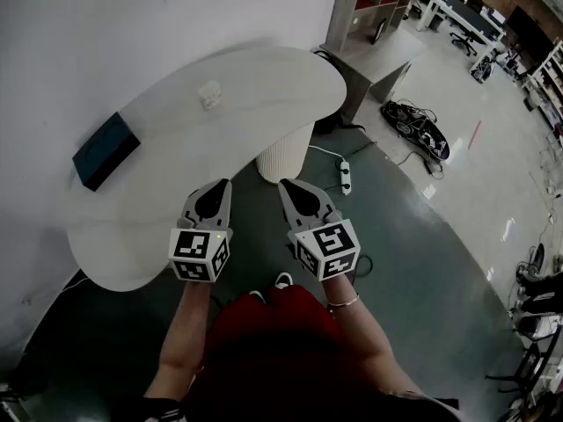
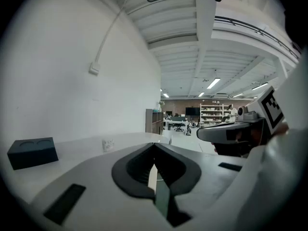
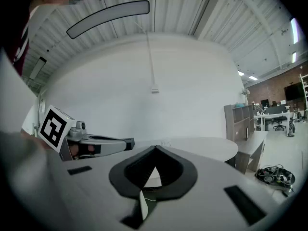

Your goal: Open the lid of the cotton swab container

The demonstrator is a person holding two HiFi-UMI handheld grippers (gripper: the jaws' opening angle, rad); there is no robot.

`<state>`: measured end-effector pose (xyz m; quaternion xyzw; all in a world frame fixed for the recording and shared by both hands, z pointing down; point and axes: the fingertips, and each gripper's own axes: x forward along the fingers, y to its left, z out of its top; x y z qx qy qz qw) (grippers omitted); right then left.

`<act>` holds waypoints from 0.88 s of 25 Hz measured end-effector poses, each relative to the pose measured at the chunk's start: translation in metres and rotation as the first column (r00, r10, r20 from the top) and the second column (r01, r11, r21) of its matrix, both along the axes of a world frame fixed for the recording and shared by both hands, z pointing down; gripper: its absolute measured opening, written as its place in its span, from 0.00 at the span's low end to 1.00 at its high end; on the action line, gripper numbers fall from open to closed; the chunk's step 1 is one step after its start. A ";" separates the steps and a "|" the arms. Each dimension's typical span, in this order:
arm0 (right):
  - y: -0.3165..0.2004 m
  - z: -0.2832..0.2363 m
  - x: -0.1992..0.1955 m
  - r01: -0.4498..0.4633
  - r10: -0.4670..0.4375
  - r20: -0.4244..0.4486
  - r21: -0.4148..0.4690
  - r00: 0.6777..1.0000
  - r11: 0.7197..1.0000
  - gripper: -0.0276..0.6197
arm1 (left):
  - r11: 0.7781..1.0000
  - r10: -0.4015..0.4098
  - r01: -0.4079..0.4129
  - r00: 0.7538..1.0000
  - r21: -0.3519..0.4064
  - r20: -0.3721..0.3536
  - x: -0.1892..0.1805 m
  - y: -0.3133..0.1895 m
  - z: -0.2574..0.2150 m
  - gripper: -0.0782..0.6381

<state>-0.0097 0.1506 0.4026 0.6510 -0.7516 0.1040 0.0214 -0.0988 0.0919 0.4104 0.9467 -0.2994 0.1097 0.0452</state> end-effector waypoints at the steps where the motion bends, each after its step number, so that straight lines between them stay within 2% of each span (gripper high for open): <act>1: 0.000 -0.001 0.003 0.000 0.000 0.001 0.003 1.000 1.000 0.07 | 1.000 0.001 -0.001 1.000 0.000 0.001 0.004 0.000 0.000 0.15; 9: -0.002 0.001 0.027 0.019 -0.019 0.003 0.009 1.000 1.000 0.07 | 1.000 -0.002 0.002 1.000 0.006 0.018 0.024 -0.004 0.000 0.15; 17: -0.020 -0.009 0.042 0.056 -0.054 -0.044 0.034 0.998 0.998 0.07 | 0.999 -0.048 0.047 0.998 0.023 0.038 0.020 -0.024 -0.003 0.15; 22: -0.031 -0.011 0.043 0.074 -0.073 -0.036 0.034 0.997 0.997 0.07 | 0.996 -0.081 0.079 0.995 0.029 0.057 0.016 -0.036 -0.005 0.15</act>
